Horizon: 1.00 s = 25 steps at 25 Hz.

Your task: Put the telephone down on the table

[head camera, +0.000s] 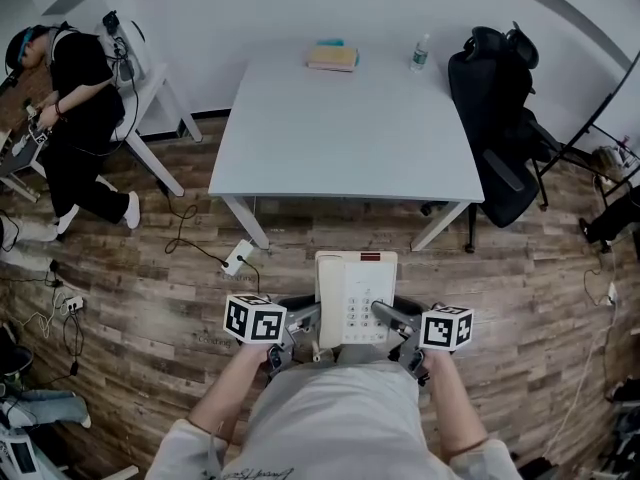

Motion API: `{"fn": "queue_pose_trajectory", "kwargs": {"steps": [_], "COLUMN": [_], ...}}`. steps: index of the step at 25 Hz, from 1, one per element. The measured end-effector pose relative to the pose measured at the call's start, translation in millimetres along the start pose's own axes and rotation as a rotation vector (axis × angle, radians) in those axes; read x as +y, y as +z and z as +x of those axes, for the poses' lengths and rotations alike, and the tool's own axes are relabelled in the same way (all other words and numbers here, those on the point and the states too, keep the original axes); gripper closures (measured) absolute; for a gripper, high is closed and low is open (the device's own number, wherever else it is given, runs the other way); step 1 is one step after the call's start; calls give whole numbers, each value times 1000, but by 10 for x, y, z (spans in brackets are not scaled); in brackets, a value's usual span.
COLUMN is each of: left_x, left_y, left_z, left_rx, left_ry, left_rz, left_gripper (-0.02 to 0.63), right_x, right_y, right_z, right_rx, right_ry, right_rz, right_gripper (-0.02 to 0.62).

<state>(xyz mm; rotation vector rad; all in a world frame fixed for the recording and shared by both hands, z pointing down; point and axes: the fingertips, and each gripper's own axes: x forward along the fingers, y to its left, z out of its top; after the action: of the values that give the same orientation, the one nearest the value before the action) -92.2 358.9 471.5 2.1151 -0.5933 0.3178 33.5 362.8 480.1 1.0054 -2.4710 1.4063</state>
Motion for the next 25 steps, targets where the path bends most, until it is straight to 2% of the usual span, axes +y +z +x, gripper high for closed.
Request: {"fn": "queue_pose_trajectory", "kwargs": {"steps": [12,22,25], "left_x": [135,401,497], "left_y": [23,328,519], "left_z": [-68,40,147], "left_rx": [-8,-19,-21], "left_ry": [2,25,25], "left_rz": [-16,-8,-9], "left_gripper": [462,462,462], "right_x": [25,-157,-279], "right_y": [24,313,488], "right_z": [152,422,516], "right_rx": [7,6,5], "right_ry": [-3,21,26], "right_rz": [-9,-10,0], "right_gripper": [368,368,368]}}
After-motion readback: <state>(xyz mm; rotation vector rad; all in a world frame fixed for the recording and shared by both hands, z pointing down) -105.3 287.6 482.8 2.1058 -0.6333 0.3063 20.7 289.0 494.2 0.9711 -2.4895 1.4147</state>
